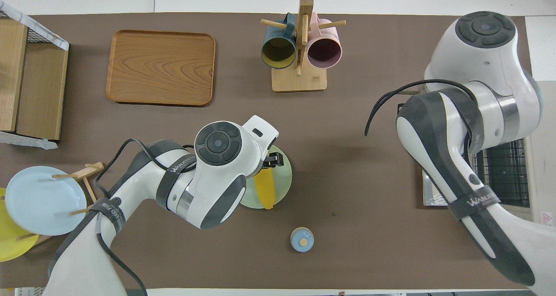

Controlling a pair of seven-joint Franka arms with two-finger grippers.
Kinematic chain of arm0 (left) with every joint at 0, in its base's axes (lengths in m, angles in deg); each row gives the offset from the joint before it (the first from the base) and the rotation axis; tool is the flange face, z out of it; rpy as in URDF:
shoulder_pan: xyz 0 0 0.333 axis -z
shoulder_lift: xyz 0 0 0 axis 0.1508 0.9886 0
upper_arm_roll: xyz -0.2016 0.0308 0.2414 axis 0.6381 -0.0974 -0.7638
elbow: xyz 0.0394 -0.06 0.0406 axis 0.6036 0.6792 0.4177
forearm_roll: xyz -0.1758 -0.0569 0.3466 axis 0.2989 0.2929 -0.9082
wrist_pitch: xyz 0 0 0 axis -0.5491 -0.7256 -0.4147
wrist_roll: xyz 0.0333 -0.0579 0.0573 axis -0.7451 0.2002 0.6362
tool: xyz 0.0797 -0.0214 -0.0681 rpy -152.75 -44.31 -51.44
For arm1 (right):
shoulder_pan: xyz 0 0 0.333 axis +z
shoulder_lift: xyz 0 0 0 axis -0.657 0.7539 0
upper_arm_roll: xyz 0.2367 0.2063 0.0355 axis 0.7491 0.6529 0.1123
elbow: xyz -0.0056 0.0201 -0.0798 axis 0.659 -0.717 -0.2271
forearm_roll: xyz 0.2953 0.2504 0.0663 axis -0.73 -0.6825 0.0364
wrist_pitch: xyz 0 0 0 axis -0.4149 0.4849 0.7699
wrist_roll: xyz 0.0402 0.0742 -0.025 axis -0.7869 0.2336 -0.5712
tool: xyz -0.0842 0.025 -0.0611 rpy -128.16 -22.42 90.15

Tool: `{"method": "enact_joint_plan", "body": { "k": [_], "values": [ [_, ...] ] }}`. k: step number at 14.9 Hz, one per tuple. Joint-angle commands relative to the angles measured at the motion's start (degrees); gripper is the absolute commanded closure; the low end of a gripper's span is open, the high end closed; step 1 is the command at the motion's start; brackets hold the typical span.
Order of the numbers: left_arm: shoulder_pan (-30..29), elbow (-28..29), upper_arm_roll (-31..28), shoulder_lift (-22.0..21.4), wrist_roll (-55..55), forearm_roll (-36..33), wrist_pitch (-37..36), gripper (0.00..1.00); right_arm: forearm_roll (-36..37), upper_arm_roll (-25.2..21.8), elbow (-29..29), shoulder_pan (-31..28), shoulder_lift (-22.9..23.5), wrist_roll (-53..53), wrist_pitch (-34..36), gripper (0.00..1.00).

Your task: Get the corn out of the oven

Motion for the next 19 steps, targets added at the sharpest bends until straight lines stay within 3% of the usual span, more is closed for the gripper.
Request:
{"method": "enact_joint_plan", "body": {
  "k": [1, 4, 6, 11, 12, 16, 18, 19],
  "values": [
    [2.49, 0.26, -1.09, 3.33, 2.47, -0.08, 2.95, 0.00, 0.49, 0.89, -12.08, -4.51, -4.85, -4.50, -11.55, 1.00],
    [1.70, 0.17, -1.26, 4.13, 2.21, -0.52, 4.88, 0.00, 0.49, 0.80, -19.57, -5.83, -7.23, -4.95, -17.21, 1.00],
    [1.53, 0.26, -1.26, 4.13, 2.12, -0.52, 5.15, 0.00, 0.49, 0.80, -20.38, -9.42, -7.41, -7.75, -18.19, 1.00],
    [1.44, 1.05, -1.26, 4.57, 2.04, -0.78, 6.38, 0.00, 0.32, 1.15, -21.26, -5.57, -6.89, -3.54, -20.55, 1.00],
    [1.44, 1.48, -1.26, 4.57, 2.12, -0.78, 6.55, 0.06, 0.32, 1.07, -22.74, -5.66, -6.71, -3.63, -22.91, 1.00],
    [1.53, 2.54, -1.26, 4.57, 2.39, -0.78, 8.22, 0.52, 0.23, 1.15, -23.55, -5.65, -4.95, -3.63, -25.04, 1.00],
    [1.27, 2.19, -1.26, 4.57, 2.39, -0.78, 8.14, 1.00, 0.23, 1.15, -24.16, -6.36, -4.16, -3.63, -25.31, 1.00],
    [0.74, 1.76, -1.26, 4.48, 2.21, -0.78, 7.44, 1.00, 0.23, 1.07, -24.68, -6.36, -4.25, -3.54, -25.31, 1.00]
  ]
}}
